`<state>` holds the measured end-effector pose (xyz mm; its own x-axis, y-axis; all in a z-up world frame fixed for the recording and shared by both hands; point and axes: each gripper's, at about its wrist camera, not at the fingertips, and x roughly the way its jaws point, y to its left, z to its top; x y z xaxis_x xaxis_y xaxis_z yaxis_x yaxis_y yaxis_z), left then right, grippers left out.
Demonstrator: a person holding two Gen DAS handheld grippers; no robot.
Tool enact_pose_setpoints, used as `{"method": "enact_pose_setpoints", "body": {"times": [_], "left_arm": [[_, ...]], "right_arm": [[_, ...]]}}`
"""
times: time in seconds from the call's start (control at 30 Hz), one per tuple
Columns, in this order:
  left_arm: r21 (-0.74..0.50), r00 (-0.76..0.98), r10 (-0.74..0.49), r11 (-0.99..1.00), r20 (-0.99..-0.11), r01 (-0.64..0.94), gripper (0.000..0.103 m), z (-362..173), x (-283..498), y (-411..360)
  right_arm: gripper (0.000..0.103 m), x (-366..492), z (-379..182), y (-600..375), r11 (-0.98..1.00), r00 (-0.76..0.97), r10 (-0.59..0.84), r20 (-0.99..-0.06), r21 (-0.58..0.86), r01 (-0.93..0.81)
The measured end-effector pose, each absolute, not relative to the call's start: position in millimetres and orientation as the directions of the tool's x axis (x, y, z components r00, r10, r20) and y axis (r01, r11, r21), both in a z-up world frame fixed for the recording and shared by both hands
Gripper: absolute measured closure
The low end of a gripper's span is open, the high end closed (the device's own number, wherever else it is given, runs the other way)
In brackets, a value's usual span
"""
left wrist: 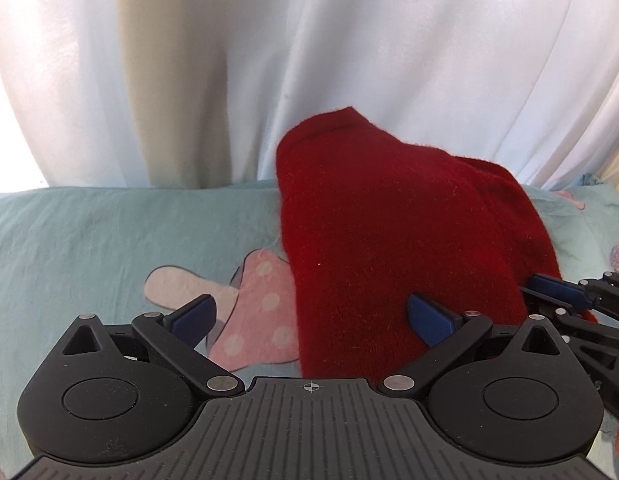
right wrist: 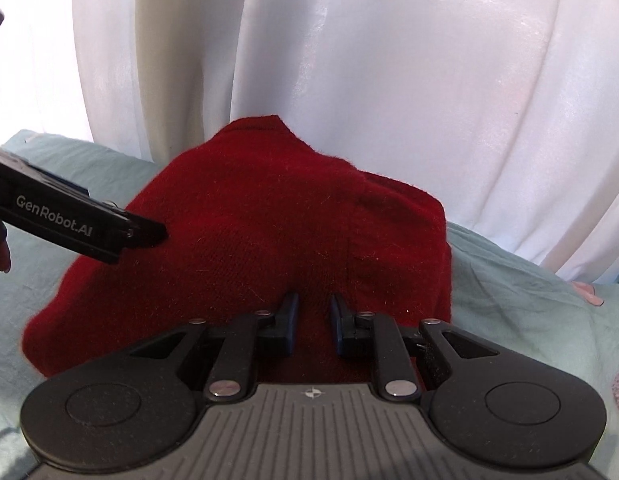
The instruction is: Fold small clothes
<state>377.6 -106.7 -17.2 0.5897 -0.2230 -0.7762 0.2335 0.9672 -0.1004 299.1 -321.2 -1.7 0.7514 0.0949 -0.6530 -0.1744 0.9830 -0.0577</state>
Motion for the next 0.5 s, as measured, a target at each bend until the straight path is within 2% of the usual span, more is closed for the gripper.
{"method": "enact_pose_setpoints", "body": {"times": [0.03,0.13,0.23,0.33,0.5], "left_arm": [[-0.112,0.591,-0.225,0.969,-0.775,0.222,0.0,-13,376,-96],[-0.12,0.603,-0.209,0.975,-0.77,0.185,0.0,-9,378,-70],[-0.163,0.556,-0.211,0.977,-0.804,0.134,0.0,-17,388,-59],[-0.31,0.479,-0.341,0.939,-0.808,0.146,0.0,-29,394,-63],[-0.48,0.416,-0.494,0.865,-0.763,0.146,0.0,-52,405,-78]], "right_arm": [[0.077,294,4,-329,0.986,0.75,0.119,-0.65,-0.014,-0.168],[0.016,277,19,-361,0.99,0.776,0.14,-0.615,0.085,-0.111],[0.016,276,12,-396,0.979,0.755,0.167,-0.634,0.196,-0.051],[0.016,286,-10,-433,0.907,0.706,0.285,-0.648,0.421,0.02],[0.016,308,-52,-468,0.683,0.655,0.526,-0.542,0.728,0.053]]}}
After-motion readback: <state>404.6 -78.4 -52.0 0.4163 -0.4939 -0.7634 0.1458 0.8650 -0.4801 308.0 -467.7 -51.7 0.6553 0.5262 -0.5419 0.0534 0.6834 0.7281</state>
